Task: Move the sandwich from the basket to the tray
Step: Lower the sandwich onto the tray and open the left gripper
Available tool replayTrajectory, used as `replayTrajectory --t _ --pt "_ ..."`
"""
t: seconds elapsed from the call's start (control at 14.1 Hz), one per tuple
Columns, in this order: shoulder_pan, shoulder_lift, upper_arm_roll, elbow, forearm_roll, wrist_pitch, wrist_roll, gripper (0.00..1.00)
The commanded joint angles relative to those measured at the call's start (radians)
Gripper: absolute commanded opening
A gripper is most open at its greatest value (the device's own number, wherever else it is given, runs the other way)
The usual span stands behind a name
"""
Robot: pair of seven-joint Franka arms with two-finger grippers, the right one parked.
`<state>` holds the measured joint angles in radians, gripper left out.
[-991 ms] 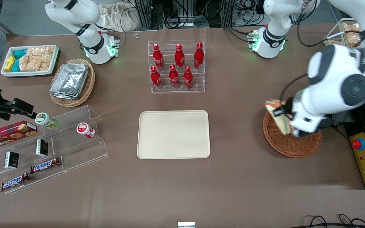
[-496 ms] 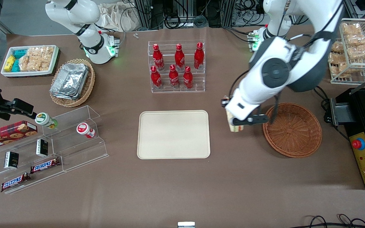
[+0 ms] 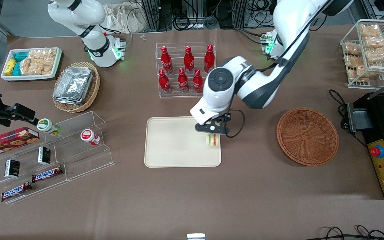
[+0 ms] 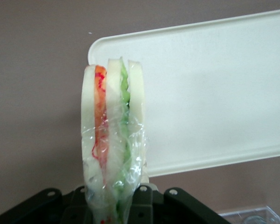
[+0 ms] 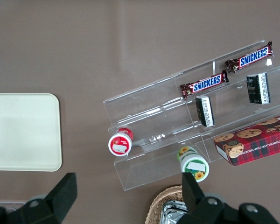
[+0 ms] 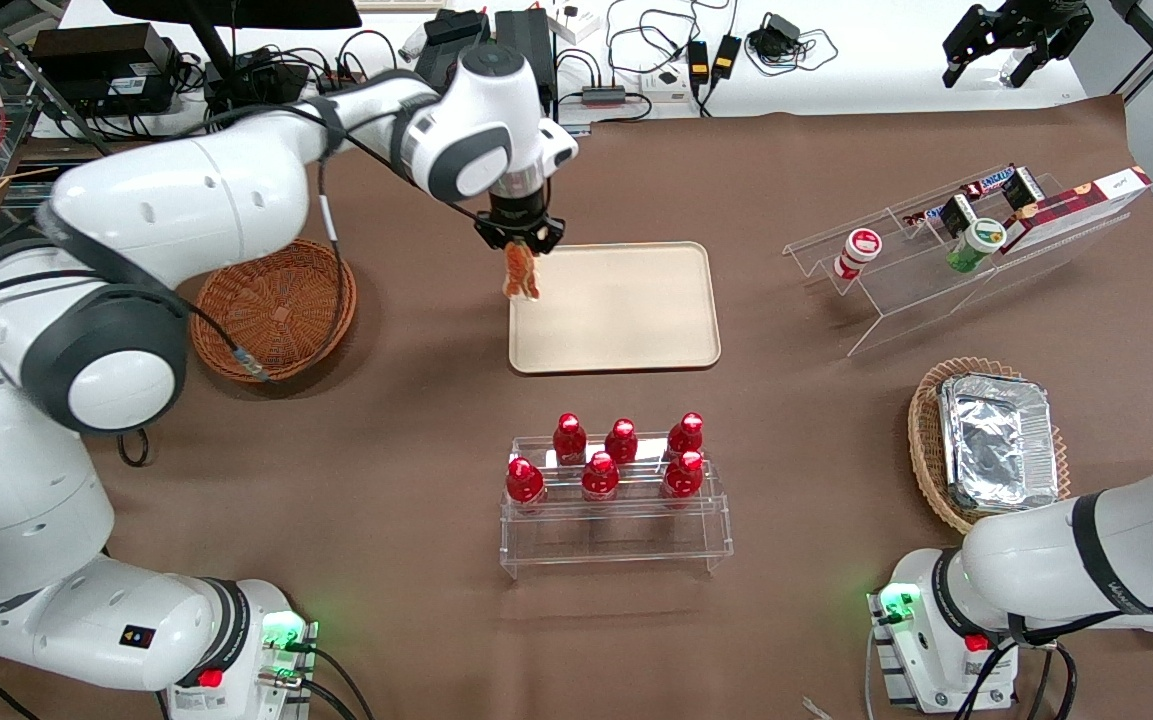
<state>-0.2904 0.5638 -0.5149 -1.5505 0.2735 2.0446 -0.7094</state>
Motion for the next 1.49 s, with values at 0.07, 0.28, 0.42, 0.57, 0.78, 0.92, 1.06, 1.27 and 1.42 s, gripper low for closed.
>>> replayTrajectory --t 0.07,0.28,0.42,0.57,0.78,0.92,1.06,1.27,1.42 --pt "-0.003 0.135 0.004 0.044 0.128 0.072 -0.099 0.00" --pt "-0.024 0.177 0.006 0.043 0.144 0.086 -0.113 0.00" --pt "-0.023 0.192 0.006 0.040 0.139 0.111 -0.117 0.01" --pt "-0.023 0.203 0.006 0.036 0.128 0.114 -0.119 0.08" --pt "-0.023 0.217 0.006 0.038 0.128 0.114 -0.119 0.69" --pt "-0.023 0.223 0.007 0.036 0.131 0.114 -0.117 1.00" --pt "-0.016 0.228 0.007 0.036 0.130 0.114 -0.117 1.00" --pt "-0.029 0.220 0.007 0.036 0.142 0.111 -0.117 1.00" --pt "-0.021 0.170 0.006 0.038 0.141 0.071 -0.113 1.00"
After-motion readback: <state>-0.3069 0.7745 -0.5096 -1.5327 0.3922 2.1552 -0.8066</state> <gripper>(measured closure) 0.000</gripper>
